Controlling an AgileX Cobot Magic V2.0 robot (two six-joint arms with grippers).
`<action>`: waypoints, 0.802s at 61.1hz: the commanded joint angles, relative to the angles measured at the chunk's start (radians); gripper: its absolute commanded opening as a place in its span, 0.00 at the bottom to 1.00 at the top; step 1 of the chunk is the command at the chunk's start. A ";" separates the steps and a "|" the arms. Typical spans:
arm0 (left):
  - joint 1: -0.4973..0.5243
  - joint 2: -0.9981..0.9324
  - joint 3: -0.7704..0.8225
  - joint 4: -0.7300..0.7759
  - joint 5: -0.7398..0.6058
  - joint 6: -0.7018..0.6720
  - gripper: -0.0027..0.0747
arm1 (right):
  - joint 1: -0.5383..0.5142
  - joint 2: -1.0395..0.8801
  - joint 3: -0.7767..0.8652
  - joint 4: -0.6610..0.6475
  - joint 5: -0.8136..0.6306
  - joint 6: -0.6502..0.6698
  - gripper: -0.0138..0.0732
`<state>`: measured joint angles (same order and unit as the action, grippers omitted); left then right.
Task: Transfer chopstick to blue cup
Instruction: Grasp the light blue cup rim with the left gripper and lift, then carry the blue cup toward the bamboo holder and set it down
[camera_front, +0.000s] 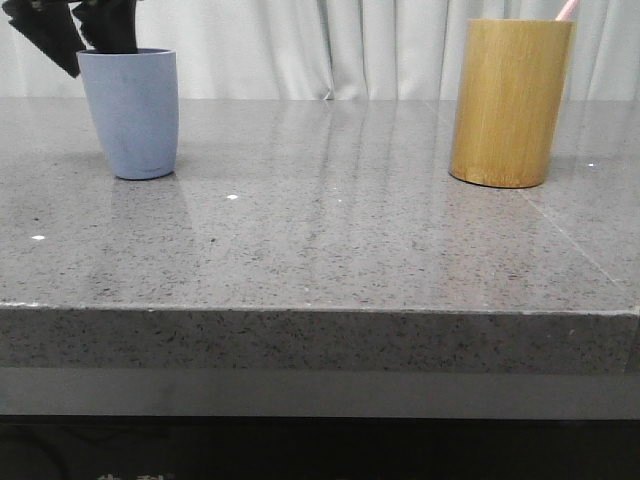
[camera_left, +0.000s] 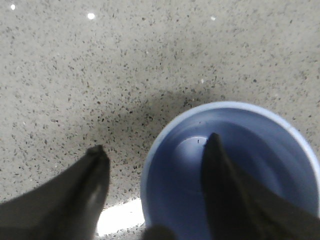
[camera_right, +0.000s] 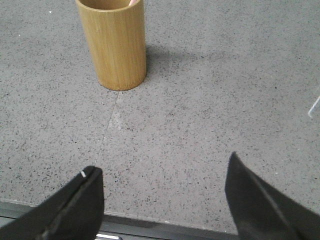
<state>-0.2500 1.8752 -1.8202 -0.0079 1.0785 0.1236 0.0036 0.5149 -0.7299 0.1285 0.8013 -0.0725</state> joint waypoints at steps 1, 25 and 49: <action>-0.006 -0.043 -0.037 -0.003 -0.032 -0.011 0.34 | -0.003 0.011 -0.032 -0.007 -0.071 -0.011 0.77; -0.008 -0.044 -0.056 -0.068 -0.006 -0.011 0.01 | -0.003 0.011 -0.032 -0.007 -0.071 -0.011 0.77; -0.172 -0.023 -0.203 -0.108 0.038 -0.011 0.01 | -0.003 0.011 -0.032 -0.007 -0.071 -0.011 0.77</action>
<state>-0.3797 1.8883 -1.9611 -0.0915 1.1463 0.1200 0.0036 0.5149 -0.7299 0.1285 0.8013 -0.0725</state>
